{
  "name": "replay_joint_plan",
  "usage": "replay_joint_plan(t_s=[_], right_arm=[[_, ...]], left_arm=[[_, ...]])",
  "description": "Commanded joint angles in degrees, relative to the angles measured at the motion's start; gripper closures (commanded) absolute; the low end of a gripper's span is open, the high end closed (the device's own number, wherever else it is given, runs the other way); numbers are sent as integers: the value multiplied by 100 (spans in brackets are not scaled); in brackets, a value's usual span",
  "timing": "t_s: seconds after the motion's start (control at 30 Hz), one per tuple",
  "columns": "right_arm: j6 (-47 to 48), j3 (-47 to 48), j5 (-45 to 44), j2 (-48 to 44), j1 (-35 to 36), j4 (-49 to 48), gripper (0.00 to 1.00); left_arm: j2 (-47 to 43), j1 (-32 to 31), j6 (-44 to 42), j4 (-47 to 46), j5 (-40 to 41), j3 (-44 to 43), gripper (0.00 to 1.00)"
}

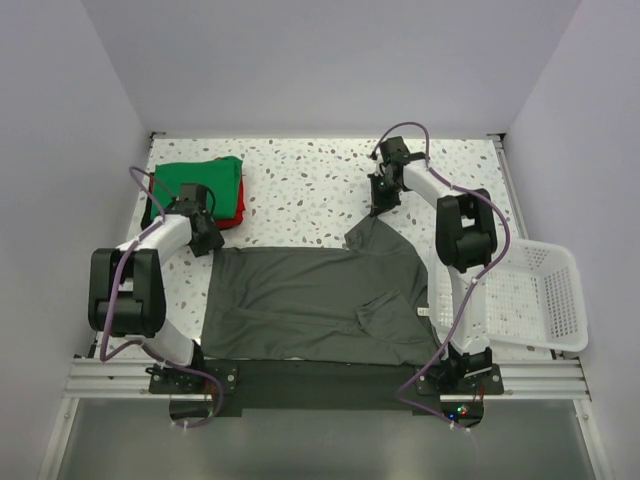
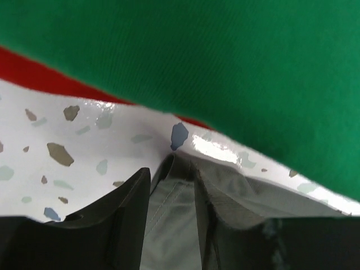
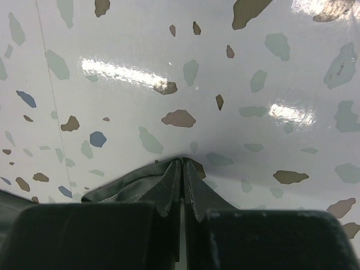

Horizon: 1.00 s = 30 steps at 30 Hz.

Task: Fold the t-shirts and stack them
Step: Fold the tshirt

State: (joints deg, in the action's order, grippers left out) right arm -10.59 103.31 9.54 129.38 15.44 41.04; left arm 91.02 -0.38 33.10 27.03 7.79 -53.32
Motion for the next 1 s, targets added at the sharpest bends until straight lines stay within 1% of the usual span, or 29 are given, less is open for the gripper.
replay_joint_plan(t_s=[0.0, 0.1, 0.23, 0.27, 0.37, 0.5, 0.53, 0.6, 0.63, 0.67, 0.83, 0.97], right_arm=[[57, 155, -137, 87, 29, 194, 100], [57, 137, -137, 70, 29, 203, 100], [57, 137, -137, 61, 20, 220, 100], [48, 137, -128, 70, 20, 221, 100], [39, 155, -128, 61, 20, 247, 100], [22, 155, -119, 35, 20, 265, 100], [4, 163, -128, 26, 20, 299, 100], [-13, 172, -119, -9, 29, 317, 100], [-39, 172, -110, -53, 29, 326, 100], [-57, 164, -110, -88, 29, 335, 100], [-267, 181, -23, -361, 20, 388, 100], [-408, 347, -75, -607, 12, 475, 100]], left_arm=[[179, 38, -225, -417, 117, -231, 59], [302, 38, -225, -461, 65, -267, 62], [355, 38, -216, -531, 38, -170, 63], [372, 38, -225, -593, 29, -153, 65], [460, 38, -243, -611, -32, -152, 74], [557, 38, -269, -646, -23, -100, 82], [574, 38, -278, -655, -23, -74, 88], [583, 38, -278, -663, -23, -56, 92], [566, 38, -295, -664, -15, -38, 97], [540, 38, -304, -655, -15, -29, 100], [154, 38, -383, -611, 12, 6, 100], [-488, 38, -401, -506, 21, 50, 100]])
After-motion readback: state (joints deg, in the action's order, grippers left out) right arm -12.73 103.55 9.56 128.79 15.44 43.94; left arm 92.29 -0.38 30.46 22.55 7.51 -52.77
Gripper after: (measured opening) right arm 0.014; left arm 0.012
